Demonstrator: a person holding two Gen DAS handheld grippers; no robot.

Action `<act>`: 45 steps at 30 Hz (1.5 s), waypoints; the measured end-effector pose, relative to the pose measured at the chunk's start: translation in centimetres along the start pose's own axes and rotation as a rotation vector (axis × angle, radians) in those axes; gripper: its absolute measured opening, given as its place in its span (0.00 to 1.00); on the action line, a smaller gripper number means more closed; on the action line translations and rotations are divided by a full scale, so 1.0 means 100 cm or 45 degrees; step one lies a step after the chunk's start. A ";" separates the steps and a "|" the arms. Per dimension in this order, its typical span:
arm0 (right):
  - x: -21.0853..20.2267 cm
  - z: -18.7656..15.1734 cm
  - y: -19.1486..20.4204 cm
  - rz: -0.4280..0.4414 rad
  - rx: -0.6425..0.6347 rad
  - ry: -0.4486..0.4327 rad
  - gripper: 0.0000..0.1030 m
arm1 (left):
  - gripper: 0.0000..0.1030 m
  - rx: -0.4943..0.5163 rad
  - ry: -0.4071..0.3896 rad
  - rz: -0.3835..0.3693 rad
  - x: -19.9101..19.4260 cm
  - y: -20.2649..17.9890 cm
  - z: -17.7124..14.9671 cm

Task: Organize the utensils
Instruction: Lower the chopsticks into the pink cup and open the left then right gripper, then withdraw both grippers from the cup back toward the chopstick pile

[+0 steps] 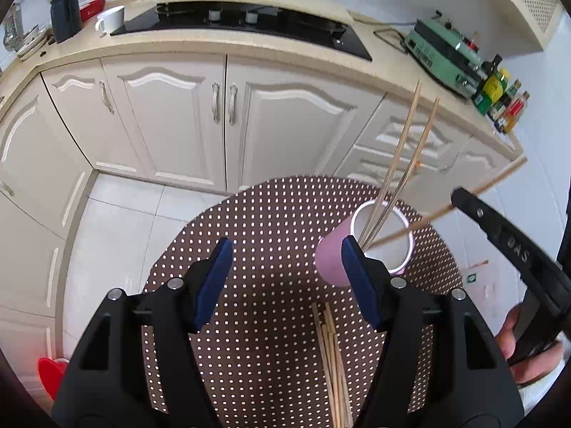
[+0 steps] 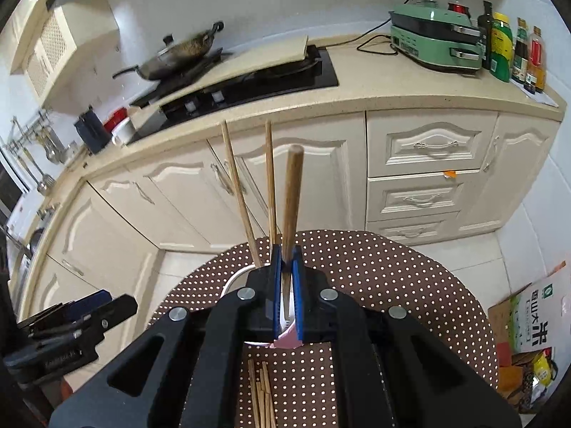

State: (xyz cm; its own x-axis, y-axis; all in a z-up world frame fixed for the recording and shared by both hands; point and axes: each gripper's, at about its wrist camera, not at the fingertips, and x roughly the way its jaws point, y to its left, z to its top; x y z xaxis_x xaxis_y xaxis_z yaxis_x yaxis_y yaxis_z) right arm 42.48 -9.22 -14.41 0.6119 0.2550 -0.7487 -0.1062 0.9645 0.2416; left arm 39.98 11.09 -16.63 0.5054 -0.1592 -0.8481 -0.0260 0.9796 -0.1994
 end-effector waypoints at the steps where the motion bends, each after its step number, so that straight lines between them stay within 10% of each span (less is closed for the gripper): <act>1: 0.003 0.000 0.001 0.007 -0.003 0.011 0.07 | 0.61 0.004 0.015 -0.002 0.004 0.000 -0.002; 5: 0.014 0.000 0.000 0.012 0.017 0.063 0.17 | 0.61 0.010 0.064 0.000 0.017 0.000 -0.011; 8: 0.013 -0.005 -0.001 -0.005 0.033 0.058 0.46 | 0.61 0.014 0.078 -0.001 0.021 0.001 -0.014; 45: -0.053 -0.069 -0.005 -0.008 0.062 0.073 0.55 | 0.64 0.066 0.045 0.089 -0.024 -0.022 -0.066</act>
State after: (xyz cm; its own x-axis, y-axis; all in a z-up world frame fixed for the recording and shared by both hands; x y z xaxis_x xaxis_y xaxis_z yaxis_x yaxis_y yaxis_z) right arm 33.90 -10.57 -14.79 0.5664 0.2541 -0.7840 -0.0634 0.9619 0.2659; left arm 33.10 8.52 -17.38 0.4729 -0.0935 -0.8761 -0.0151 0.9933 -0.1142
